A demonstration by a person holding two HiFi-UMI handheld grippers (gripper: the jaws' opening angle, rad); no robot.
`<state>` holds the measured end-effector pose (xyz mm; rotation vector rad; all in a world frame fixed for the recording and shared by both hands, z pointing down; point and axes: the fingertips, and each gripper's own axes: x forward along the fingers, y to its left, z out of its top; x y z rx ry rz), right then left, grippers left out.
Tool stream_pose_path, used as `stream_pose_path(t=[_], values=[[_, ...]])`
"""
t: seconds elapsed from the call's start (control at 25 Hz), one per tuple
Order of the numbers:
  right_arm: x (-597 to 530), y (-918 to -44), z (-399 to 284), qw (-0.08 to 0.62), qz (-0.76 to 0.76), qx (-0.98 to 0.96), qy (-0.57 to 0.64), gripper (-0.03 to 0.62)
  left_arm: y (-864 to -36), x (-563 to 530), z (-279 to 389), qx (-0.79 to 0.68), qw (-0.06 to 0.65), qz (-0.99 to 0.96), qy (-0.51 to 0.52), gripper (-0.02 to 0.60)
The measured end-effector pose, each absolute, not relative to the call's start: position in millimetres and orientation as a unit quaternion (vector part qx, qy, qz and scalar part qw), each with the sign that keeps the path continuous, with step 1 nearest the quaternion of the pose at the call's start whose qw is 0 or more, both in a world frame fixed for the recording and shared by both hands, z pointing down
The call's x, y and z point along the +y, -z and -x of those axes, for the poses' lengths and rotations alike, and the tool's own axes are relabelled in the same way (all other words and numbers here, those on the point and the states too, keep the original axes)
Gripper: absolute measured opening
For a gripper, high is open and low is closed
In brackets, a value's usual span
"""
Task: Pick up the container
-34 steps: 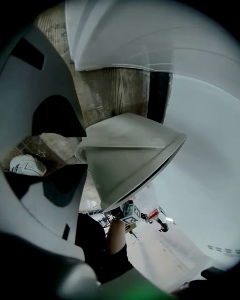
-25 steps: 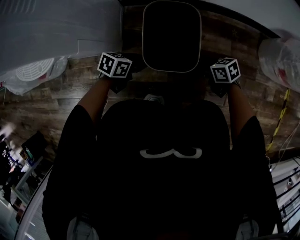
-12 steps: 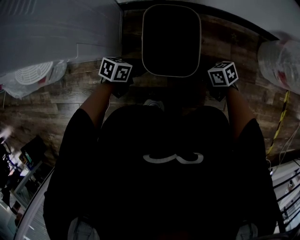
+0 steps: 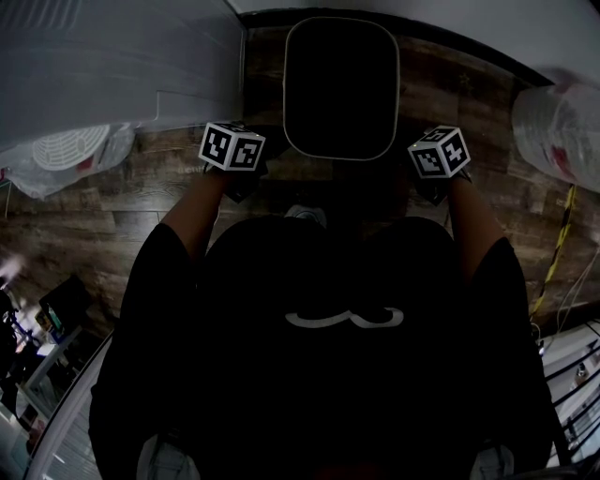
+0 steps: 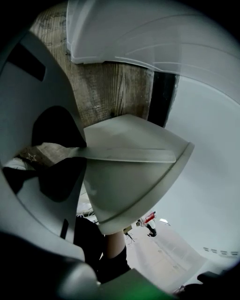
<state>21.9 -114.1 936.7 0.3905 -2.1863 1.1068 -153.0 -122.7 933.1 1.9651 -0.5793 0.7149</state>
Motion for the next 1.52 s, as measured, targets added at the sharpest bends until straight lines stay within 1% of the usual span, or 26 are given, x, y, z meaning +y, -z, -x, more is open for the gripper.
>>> stream_pose_path(t=[0.32, 0.44, 0.6, 0.72, 1.16, 1.28, 1.52], values=[[-99, -916, -19, 0.325, -0.087, -0.84, -0.426, 0.107, -914, -110, 154, -0.22, 0.485, -0.805, -0.26, 0.08], [-92, -905, -18, 0.315, -0.065, -0.84, -0.438, 0.109, -904, -104, 155, -0.218, 0.492, -0.804, -0.254, 0.084], [-87, -891, -16, 0.3, -0.048, -0.841, -0.447, 0.12, -890, -99, 158, -0.221, 0.523, -0.792, -0.224, 0.086], [-84, -880, -16, 0.293, -0.036, -0.843, -0.449, 0.13, -880, -96, 157, -0.216, 0.534, -0.789, -0.215, 0.087], [-83, -846, -23, 0.221, -0.042, -0.848, -0.479, 0.157, -847, -91, 150, -0.181, 0.591, -0.767, -0.17, 0.091], [-87, -834, -28, 0.228, -0.062, -0.868, -0.437, 0.181, -837, -91, 149, -0.173, 0.607, -0.758, -0.162, 0.095], [-91, -802, -35, 0.315, -0.077, -0.918, -0.23, 0.227, -826, -92, 148, -0.168, 0.616, -0.749, -0.175, 0.098]])
